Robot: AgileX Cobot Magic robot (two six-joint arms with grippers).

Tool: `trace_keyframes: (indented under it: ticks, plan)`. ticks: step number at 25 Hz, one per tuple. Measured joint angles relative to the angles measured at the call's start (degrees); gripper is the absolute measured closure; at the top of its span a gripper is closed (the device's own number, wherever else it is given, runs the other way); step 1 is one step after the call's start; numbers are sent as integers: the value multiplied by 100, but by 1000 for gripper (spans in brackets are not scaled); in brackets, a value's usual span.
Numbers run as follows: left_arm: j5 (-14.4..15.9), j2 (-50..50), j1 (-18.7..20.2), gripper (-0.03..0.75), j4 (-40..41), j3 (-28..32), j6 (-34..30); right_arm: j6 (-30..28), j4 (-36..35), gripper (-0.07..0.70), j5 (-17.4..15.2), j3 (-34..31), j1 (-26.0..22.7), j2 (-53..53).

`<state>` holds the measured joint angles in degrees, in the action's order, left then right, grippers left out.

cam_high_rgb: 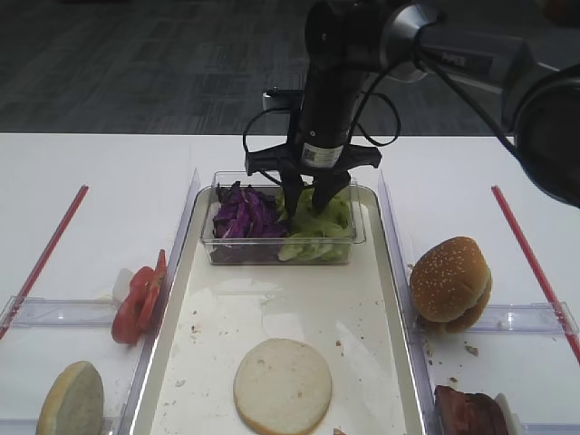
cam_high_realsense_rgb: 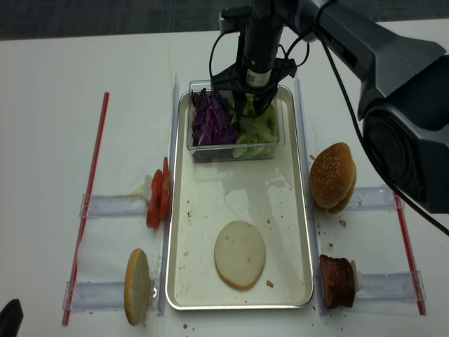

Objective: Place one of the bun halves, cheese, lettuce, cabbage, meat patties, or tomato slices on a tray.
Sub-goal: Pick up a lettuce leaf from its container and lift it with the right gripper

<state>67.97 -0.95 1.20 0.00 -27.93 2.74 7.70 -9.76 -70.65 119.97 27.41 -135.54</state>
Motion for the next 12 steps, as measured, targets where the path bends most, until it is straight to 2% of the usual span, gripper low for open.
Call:
trace_keyframes:
  ticks: [9, 12]
  plan:
    - [0, 0, 0, 356, 0, 0, 0, -56, -26, 398, 11, 0, 0, -106]
    - [0, 0, 0, 356, 0, 0, 0, -148, -26, 475, 11, 0, 0, -106]
